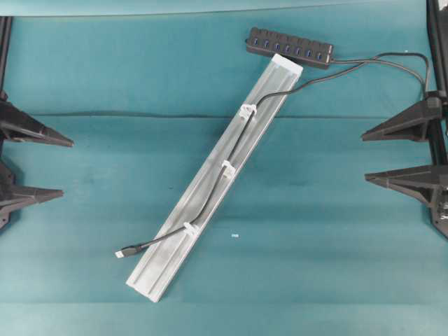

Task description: Pass the USB cable through three rings with both arms.

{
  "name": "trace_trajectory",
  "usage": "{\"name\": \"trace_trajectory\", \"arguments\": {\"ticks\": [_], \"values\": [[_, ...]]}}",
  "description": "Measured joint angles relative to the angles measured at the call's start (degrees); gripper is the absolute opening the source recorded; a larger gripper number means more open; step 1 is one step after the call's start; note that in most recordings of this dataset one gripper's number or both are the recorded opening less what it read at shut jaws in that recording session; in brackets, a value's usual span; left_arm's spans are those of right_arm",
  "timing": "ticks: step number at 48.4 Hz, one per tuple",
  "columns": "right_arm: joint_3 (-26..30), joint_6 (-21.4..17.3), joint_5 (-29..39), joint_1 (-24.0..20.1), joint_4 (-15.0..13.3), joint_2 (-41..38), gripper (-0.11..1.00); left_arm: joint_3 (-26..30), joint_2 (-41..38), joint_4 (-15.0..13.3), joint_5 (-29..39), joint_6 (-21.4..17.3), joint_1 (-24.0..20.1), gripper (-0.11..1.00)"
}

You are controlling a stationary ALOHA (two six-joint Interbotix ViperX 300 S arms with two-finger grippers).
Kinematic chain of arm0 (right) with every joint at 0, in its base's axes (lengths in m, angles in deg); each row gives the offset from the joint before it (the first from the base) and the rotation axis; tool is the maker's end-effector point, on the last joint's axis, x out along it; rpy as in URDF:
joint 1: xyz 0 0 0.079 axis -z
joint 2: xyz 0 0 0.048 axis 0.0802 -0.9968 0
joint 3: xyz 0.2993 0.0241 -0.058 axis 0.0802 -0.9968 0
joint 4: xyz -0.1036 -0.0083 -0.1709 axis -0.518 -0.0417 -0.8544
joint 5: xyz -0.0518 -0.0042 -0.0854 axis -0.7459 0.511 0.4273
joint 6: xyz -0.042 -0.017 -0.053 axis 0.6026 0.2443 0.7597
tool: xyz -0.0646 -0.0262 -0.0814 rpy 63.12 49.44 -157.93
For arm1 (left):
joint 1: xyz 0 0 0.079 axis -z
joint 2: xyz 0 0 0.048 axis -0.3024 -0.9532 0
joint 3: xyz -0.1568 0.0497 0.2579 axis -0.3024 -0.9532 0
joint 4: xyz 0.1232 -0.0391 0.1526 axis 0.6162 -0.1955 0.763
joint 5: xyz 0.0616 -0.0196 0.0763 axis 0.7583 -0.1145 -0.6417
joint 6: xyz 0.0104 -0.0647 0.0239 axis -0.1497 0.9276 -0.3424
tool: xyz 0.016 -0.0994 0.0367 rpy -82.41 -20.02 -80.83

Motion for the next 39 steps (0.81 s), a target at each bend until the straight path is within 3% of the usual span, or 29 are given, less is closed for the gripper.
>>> {"name": "trace_trajectory", "arguments": {"ticks": [39], "values": [[-0.5,0.0,-6.0,0.0,-0.1,0.1,0.85,-0.8,0.0,-0.1,-2.5,-0.1,0.0,0.87]]}}
